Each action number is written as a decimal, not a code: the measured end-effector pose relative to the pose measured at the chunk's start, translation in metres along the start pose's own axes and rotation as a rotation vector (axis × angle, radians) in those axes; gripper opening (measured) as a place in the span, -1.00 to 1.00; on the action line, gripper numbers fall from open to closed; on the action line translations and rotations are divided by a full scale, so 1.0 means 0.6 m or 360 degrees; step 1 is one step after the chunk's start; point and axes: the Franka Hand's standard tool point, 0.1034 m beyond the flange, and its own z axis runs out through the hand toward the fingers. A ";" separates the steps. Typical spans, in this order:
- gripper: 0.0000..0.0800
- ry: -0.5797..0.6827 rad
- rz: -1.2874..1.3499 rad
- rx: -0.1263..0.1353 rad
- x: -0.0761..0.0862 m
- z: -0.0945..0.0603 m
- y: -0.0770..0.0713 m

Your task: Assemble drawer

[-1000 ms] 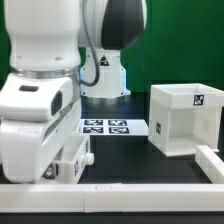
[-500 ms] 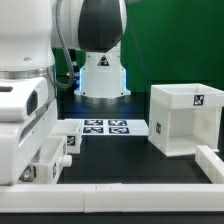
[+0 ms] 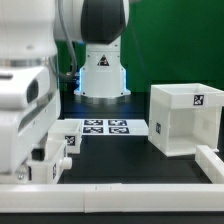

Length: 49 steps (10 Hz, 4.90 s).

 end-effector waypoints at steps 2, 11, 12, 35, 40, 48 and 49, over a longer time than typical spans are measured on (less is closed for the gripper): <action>0.59 0.0003 0.0097 -0.0068 0.034 -0.051 -0.024; 0.62 0.0057 0.0642 -0.0178 0.125 -0.091 -0.163; 0.62 0.0057 0.0811 -0.0158 0.156 -0.096 -0.213; -0.80 0.0064 0.1505 -0.0054 0.261 -0.051 -0.318; -0.92 0.0064 0.1502 -0.0055 0.260 -0.051 -0.318; -0.91 0.0190 0.2336 -0.0054 0.170 -0.051 -0.316; -0.91 0.0199 0.2487 -0.0035 0.167 -0.052 -0.313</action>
Offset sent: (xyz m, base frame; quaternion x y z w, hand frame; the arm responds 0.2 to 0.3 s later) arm -0.0324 0.0621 0.0262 -0.0488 -0.0132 0.1513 0.9872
